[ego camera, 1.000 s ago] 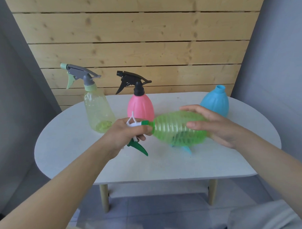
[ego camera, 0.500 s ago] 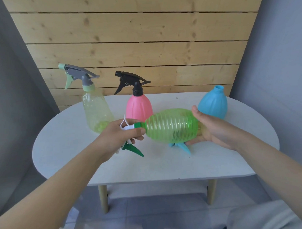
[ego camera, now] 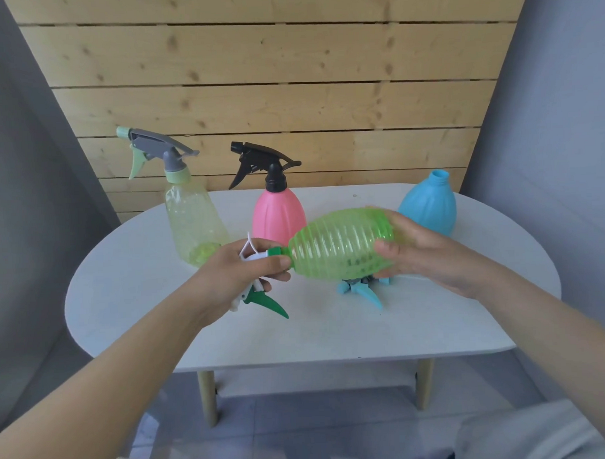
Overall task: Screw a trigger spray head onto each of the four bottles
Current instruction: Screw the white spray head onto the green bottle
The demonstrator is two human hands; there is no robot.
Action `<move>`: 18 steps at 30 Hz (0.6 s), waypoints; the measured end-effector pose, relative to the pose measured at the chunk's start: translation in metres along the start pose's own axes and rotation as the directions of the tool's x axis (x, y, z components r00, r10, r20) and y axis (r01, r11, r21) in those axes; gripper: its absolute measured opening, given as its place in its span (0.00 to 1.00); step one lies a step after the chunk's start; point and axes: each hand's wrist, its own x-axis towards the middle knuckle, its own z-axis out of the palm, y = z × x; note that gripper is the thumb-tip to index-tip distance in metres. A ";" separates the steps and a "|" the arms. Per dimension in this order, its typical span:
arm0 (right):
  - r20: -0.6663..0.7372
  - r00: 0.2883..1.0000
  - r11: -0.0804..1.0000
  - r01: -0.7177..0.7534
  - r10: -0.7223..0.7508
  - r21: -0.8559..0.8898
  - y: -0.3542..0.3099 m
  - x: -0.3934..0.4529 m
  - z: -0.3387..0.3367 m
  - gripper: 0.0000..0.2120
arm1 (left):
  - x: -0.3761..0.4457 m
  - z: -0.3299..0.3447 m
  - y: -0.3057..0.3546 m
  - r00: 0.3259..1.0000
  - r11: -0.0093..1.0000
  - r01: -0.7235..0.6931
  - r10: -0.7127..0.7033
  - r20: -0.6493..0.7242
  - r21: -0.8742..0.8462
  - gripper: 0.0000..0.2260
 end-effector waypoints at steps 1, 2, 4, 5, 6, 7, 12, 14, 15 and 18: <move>0.004 0.999 0.999 0.043 -0.043 -0.003 -0.001 -0.001 -0.001 0.37 | 0.001 0.000 0.001 1.000 1.000 0.007 -0.007 0.001 -0.021 0.13; 0.001 0.997 0.997 0.073 -0.073 -0.020 -0.002 -0.002 -0.001 0.38 | 0.001 0.001 0.001 1.000 1.000 0.007 -0.007 0.002 -0.028 0.13; -0.028 0.997 0.997 0.071 -0.072 -0.033 -0.003 -0.001 0.000 0.34 | -0.001 0.001 0.003 1.000 1.000 -0.006 0.006 -0.005 0.007 0.14; -0.042 0.998 0.998 0.048 -0.050 -0.036 -0.003 -0.001 0.002 0.32 | -0.003 0.001 0.003 1.000 0.999 -0.016 0.017 -0.007 0.029 0.17; -0.056 0.998 0.999 0.015 -0.018 -0.047 -0.004 -0.001 0.004 0.30 | -0.004 0.001 0.003 1.000 0.999 -0.029 0.030 -0.004 0.033 0.19; -0.065 0.998 0.997 -0.023 0.018 -0.072 -0.003 0.000 0.005 0.31 | -0.005 0.001 0.003 0.999 0.999 -0.037 0.037 0.001 0.017 0.21; 0.009 0.999 0.994 -0.047 0.048 -0.095 -0.002 -0.001 0.006 0.34 | -0.001 0.000 0.001 1.000 1.000 -0.009 0.009 -0.012 0.000 0.18; -0.010 1.000 0.997 0.004 -0.004 -0.071 -0.003 -0.004 0.003 0.37 | 0.001 0.000 0.002 1.000 1.000 0.004 -0.004 -0.020 0.007 0.18; -0.022 0.999 0.997 0.027 -0.029 -0.072 -0.005 -0.004 0.002 0.38 | 0.001 0.000 0.003 1.000 1.000 0.002 -0.001 -0.017 0.018 0.18; -0.023 0.999 0.999 0.032 -0.032 -0.016 -0.007 -0.004 0.002 0.32 | -0.001 -0.002 0.005 0.999 0.997 -0.044 0.044 0.004 0.057 0.18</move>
